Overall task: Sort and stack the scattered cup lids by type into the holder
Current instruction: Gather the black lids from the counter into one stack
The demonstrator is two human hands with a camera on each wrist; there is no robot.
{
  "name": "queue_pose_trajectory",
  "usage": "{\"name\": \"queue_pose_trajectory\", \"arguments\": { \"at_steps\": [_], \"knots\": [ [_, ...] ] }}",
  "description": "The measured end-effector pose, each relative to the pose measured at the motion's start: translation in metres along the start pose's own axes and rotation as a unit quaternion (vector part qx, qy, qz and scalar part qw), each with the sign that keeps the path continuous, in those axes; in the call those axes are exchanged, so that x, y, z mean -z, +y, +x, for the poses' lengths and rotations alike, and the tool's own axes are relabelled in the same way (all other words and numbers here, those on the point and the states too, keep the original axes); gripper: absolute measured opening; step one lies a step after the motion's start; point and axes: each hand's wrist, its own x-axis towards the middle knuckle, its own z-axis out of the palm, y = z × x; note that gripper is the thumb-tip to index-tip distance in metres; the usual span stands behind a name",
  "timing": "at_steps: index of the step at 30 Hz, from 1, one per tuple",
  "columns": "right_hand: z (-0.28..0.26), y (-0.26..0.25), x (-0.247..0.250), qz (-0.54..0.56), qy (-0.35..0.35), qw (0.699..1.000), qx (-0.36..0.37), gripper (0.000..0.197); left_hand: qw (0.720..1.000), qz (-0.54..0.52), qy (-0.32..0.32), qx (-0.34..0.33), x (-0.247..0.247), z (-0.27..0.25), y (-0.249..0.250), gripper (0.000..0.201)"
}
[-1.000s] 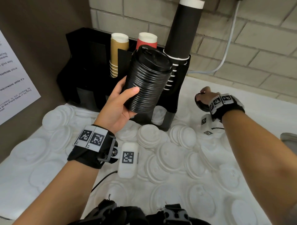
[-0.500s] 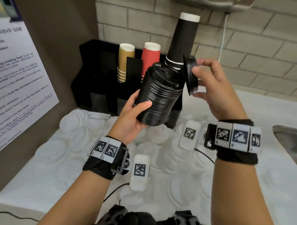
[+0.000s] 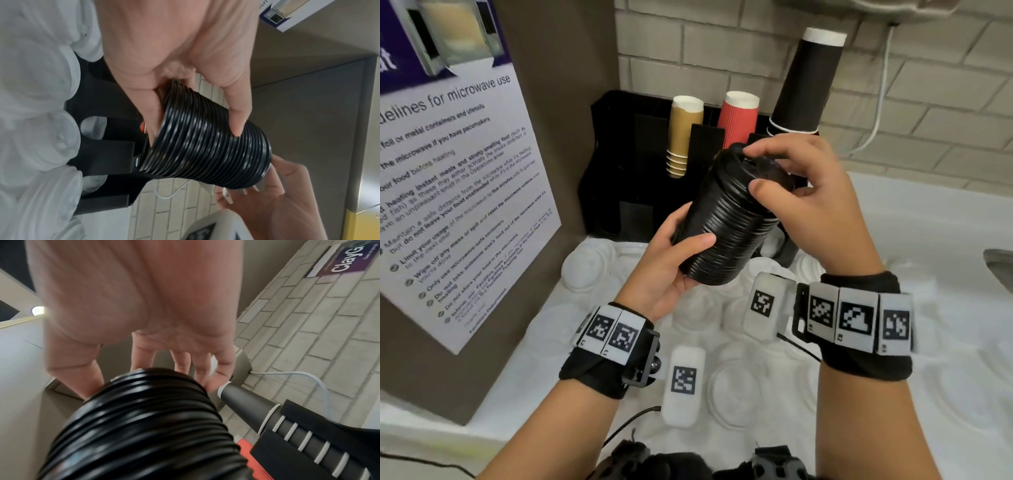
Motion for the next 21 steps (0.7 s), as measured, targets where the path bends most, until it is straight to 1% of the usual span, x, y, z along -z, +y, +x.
{"name": "queue_pose_trajectory", "arguments": {
  "at_steps": [6,11,13,14,15,16,17,18,19,20,21],
  "knots": [
    [-0.004,-0.015,-0.023,-0.019,0.006,1.000,0.011,0.031,1.000,-0.008,-0.008,0.015,0.018,-0.004,0.011,0.064],
    [-0.006,-0.022,-0.038,-0.044,-0.003,0.999,0.013,0.031,1.000,-0.013,-0.013,0.026,0.030,-0.008,0.020,0.062],
    [-0.006,-0.026,-0.041,-0.044,0.015,0.999,0.025,0.030,0.999,-0.017,-0.011,0.028,0.035,-0.010,0.025,0.064],
    [-0.006,-0.027,-0.040,-0.031,0.036,0.998,0.031,0.027,0.999,-0.022,-0.010,0.028,0.037,-0.012,0.028,0.066],
    [-0.005,-0.027,-0.040,-0.008,0.064,0.997,0.033,0.019,0.999,-0.029,-0.008,0.026,0.040,-0.012,0.031,0.068],
    [-0.004,-0.025,-0.038,0.017,0.085,0.996,0.021,0.009,0.999,-0.039,-0.005,0.021,0.043,-0.013,0.036,0.070],
    [-0.003,-0.020,-0.037,0.015,0.093,0.996,0.000,0.004,0.999,-0.048,-0.002,0.014,0.047,-0.014,0.040,0.071],
    [0.000,-0.014,-0.036,-0.021,0.071,0.997,-0.024,0.008,0.999,-0.053,0.002,0.004,0.050,-0.014,0.046,0.070],
    [-0.001,-0.007,-0.040,-0.084,0.001,0.995,-0.054,0.010,0.998,-0.059,0.007,-0.006,0.055,-0.019,0.051,0.067],
    [0.001,0.001,-0.043,-0.154,-0.095,0.980,-0.080,0.008,0.998,-0.060,0.006,-0.015,0.058,-0.019,0.058,0.065],
    [0.000,0.007,-0.050,-0.216,-0.202,0.951,-0.087,0.010,0.998,-0.060,0.005,-0.023,0.060,-0.020,0.064,0.063]
  ]
}}
